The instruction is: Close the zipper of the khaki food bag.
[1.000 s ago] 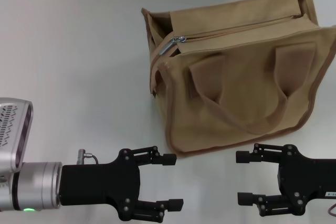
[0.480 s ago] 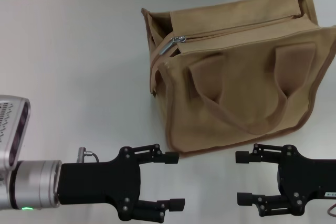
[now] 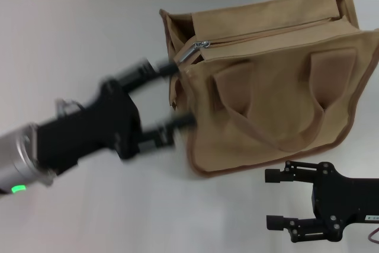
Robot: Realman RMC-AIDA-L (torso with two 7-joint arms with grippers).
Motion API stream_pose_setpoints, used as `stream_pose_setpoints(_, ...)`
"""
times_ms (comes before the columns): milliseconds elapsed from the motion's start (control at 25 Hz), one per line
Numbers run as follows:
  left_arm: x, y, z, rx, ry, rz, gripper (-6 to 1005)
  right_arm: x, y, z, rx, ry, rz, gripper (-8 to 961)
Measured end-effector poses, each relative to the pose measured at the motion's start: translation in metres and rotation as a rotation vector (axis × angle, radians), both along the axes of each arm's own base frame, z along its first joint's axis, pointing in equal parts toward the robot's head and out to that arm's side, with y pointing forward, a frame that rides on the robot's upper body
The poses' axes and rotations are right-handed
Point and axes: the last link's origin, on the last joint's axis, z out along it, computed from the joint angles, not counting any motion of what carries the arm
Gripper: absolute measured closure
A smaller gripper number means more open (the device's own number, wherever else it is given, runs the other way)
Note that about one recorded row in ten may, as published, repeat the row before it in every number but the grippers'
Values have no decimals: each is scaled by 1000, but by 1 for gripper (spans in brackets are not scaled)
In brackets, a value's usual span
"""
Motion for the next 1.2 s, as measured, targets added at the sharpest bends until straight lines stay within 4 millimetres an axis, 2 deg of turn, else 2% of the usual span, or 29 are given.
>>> stream_pose_setpoints(40, 0, 7, 9, 71, -56, 50, 167, 0, 0, 0, 2, 1, -1, 176)
stream_pose_setpoints(160, -4, 14, 16, 141, -87, 104, 167, 1, 0, 0, 2, 1, -4, 176)
stream_pose_setpoints(320, -15, 25, 19, 200, -21, 180, 167, 2, -2, 0, 4, 2, -9, 176)
stream_pose_setpoints(440, -30, 33, 13, 232, 113, 228, 167, 2, -2, 1, 6, 3, -12, 176)
stream_pose_setpoints(680, -41, 30, -2, 177, 260, 214, 168, 3, -2, 0, 7, 1, -15, 175)
stream_pose_setpoints(960, -40, 32, -12, 154, 301, 208, 168, 3, -2, 0, 8, -1, -16, 175)
stream_pose_setpoints(1200, -36, 48, -18, 199, 344, 219, 169, 4, -3, 0, 8, -1, -21, 175)
